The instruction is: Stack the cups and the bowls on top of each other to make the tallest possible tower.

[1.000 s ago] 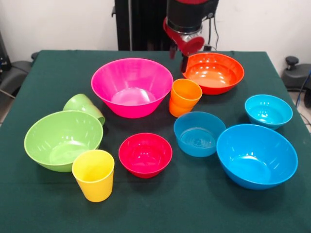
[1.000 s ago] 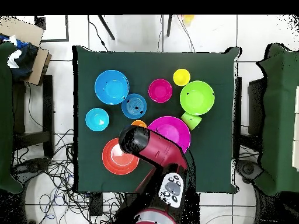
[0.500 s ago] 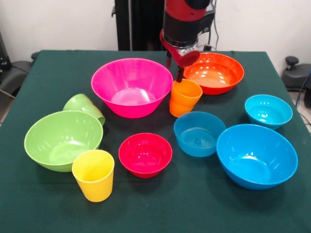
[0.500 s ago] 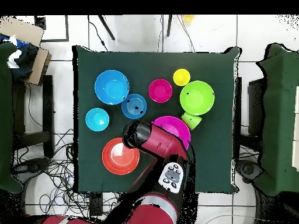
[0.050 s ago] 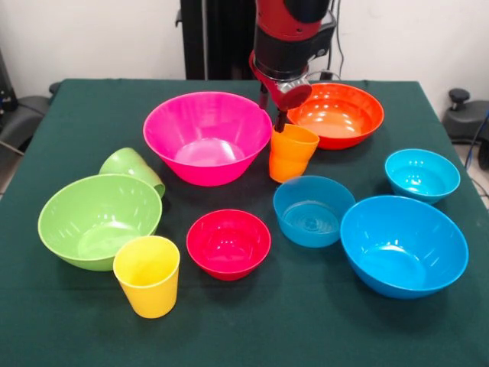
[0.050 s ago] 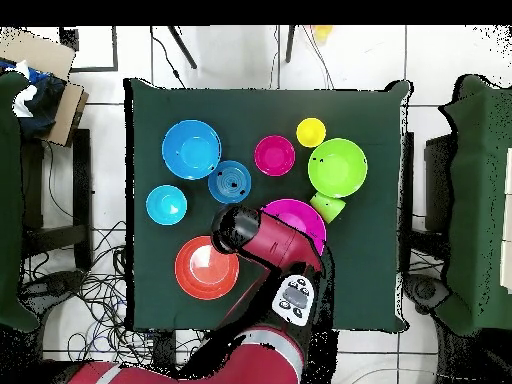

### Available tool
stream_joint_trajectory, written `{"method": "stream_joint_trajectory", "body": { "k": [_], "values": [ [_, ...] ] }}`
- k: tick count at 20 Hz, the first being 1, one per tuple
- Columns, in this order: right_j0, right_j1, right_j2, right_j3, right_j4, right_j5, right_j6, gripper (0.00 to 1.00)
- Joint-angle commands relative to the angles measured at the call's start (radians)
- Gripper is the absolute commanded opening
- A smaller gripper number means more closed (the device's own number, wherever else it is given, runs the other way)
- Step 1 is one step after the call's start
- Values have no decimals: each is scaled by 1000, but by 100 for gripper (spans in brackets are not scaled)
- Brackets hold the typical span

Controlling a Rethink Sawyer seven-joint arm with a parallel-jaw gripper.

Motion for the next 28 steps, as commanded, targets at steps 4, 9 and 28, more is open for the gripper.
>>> {"method": "stream_joint_trajectory", "body": {
  "k": [4, 9, 28],
  "values": [
    [3, 29, 52, -82, -16, 89, 125, 100],
    [4, 30, 45, -105, -21, 125, 126, 100],
    [-45, 119, 79, -118, -29, -19, 79, 100]
  ]
}}
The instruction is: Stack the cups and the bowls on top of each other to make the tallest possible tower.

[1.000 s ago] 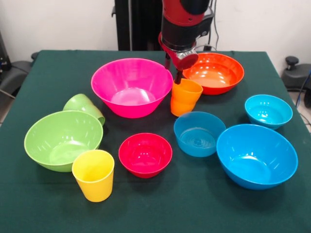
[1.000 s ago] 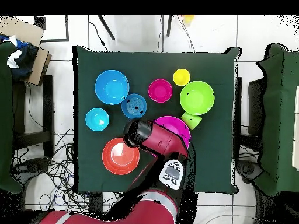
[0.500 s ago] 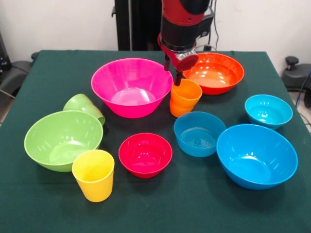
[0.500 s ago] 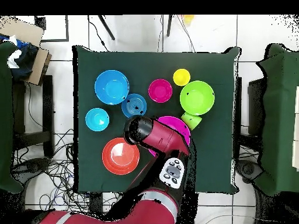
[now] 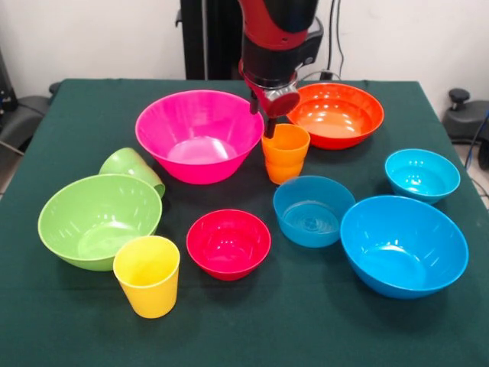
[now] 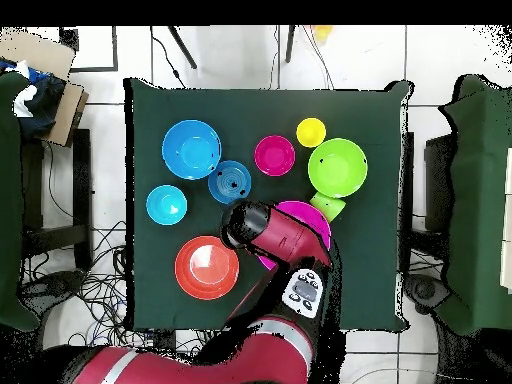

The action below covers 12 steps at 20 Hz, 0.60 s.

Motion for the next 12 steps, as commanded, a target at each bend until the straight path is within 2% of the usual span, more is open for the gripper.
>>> {"method": "stream_joint_trajectory", "body": {
  "k": [1, 5, 12],
  "values": [
    [-17, 91, 84, -82, -29, -51, 79, 100],
    [7, 92, 79, -79, -20, -50, 103, 100],
    [-2, 103, 74, -105, -28, -21, 87, 100]
  ]
}}
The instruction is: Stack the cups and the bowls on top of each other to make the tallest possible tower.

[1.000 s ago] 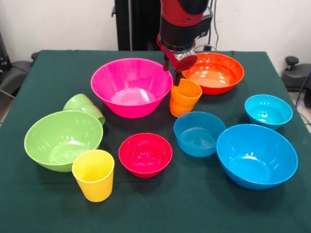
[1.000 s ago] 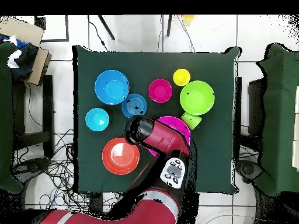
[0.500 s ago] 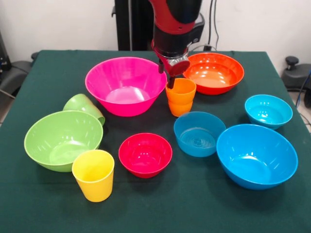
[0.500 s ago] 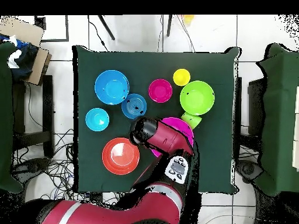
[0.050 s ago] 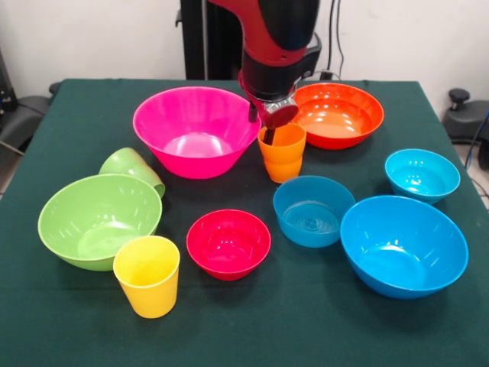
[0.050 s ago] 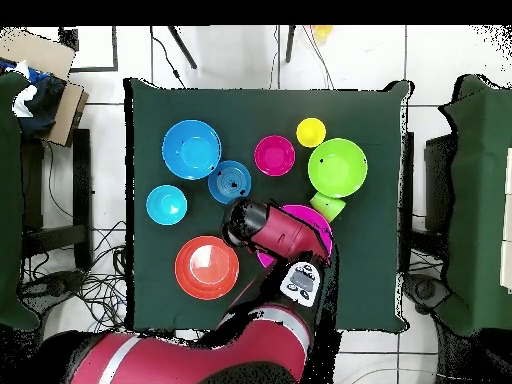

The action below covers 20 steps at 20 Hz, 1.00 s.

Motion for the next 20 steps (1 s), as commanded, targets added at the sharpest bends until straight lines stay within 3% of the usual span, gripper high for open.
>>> {"method": "stream_joint_trajectory", "body": {
  "k": [1, 20],
  "values": [
    [-6, 55, 75, -73, -29, -17, 86, 100],
    [-4, 42, 73, -93, -34, 33, 72, 100]
  ]
}}
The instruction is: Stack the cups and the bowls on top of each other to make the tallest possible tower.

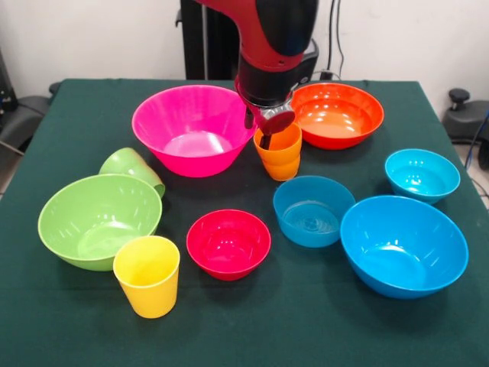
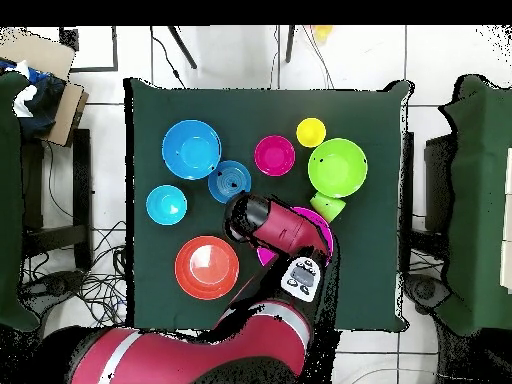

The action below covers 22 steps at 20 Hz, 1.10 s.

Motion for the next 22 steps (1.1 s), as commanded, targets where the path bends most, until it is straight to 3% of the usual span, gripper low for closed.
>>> {"method": "stream_joint_trajectory", "body": {
  "k": [1, 9, 13, 22],
  "values": [
    [-5, 26, 81, -63, -34, 36, 71, 100],
    [7, 22, 72, -53, -30, 36, 90, 100],
    [73, 17, 23, 3, 66, -5, 285, 100],
    [38, -57, -12, 108, 27, -27, 190, 100]
  ]
}}
